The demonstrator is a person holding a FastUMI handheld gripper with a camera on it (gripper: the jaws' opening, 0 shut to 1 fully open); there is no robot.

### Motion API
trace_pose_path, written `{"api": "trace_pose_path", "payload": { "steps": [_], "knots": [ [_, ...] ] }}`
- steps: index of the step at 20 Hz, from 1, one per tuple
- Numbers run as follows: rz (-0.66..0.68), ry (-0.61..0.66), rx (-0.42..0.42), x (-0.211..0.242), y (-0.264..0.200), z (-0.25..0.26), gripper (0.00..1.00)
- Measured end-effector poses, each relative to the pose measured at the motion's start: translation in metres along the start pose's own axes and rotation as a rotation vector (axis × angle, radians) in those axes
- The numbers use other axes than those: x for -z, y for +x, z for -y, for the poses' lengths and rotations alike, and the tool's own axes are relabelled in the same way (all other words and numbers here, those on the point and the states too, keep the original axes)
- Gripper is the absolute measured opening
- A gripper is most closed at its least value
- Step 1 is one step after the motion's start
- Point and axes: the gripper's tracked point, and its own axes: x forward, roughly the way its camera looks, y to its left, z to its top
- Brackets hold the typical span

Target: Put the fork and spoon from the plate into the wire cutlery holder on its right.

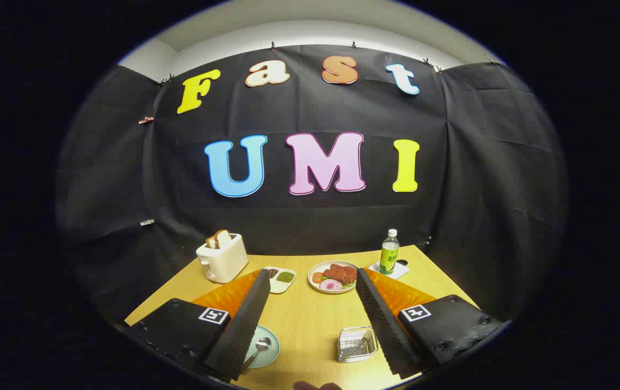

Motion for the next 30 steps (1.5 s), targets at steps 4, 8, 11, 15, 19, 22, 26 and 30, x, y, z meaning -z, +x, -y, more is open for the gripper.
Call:
{"api": "trace_pose_path", "payload": {
  "steps": [4,8,11,15,19,22,26,30],
  "knots": [
    [0.001,-0.005,0.01,0.001,0.005,0.001,0.99],
    [-0.011,-0.006,0.017,0.003,0.012,0.001,0.99],
    [-0.01,-0.008,0.022,0.002,0.015,-0.001,0.99],
    [0.002,-0.018,0.034,0.0,0.017,-0.002,0.99],
    [0.004,-0.006,0.047,-0.002,0.02,-0.003,0.99],
    [-0.004,-0.008,0.056,-0.001,0.023,-0.009,0.99],
    [-0.029,-0.028,0.055,0.012,0.023,-0.022,0.99],
    [-0.14,-0.003,0.035,0.042,0.027,-0.04,0.99]
  ]
}}
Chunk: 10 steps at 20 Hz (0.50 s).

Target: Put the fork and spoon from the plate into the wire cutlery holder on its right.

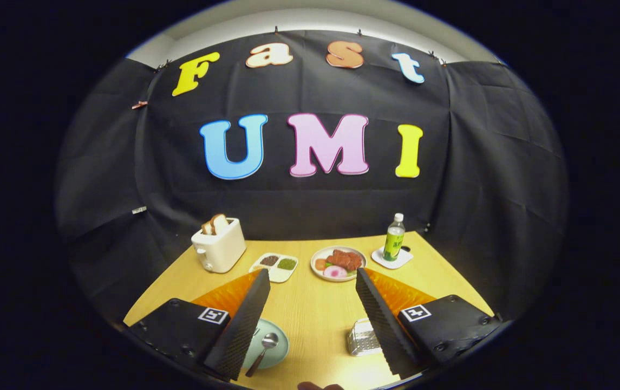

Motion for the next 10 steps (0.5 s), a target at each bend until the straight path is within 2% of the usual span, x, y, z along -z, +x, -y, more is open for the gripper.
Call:
{"api": "trace_pose_path", "payload": {
  "steps": [10],
  "knots": [
    [-0.418,-0.073,-0.14,0.133,0.029,-0.062,1.0]
  ]
}}
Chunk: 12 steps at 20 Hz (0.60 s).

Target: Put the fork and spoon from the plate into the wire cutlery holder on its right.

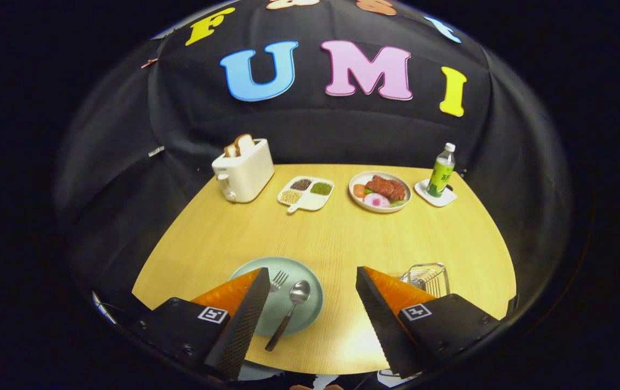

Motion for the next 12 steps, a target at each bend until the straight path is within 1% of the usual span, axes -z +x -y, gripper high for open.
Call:
{"api": "trace_pose_path", "payload": {
  "steps": [7,10,12],
  "knots": [
    [-0.224,-0.06,-0.04,0.07,0.053,-0.03,0.99],
    [-0.295,-0.106,-0.05,0.096,0.069,-0.038,0.99],
    [-0.348,-0.111,-0.05,0.114,0.076,-0.042,0.96]
  ]
}}
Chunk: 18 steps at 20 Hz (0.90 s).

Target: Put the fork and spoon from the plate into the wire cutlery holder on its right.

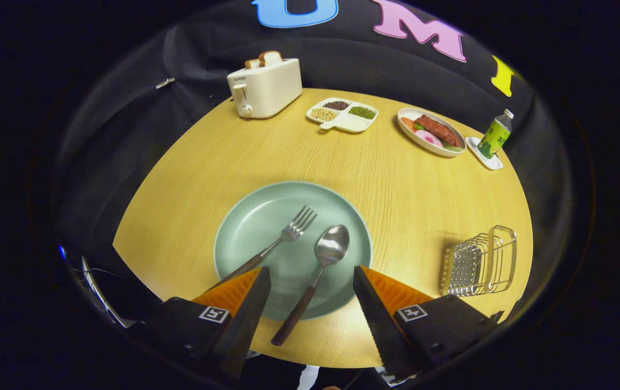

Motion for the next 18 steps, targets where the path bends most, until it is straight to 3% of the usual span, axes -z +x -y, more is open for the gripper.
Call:
{"api": "trace_pose_path", "payload": {
  "steps": [8,10,11,15,18],
  "knots": [
    [-0.174,0.052,0.037,0.025,0.031,0.004,0.66],
    [-0.234,0.088,0.017,0.036,0.034,-0.001,0.5],
    [-0.26,0.106,0.016,0.041,0.035,-0.002,0.36],
    [-0.268,0.126,0.008,0.035,0.037,0.002,0.24],
    [-0.286,0.181,-0.066,0.033,0.04,-0.004,0.1]
  ]
}}
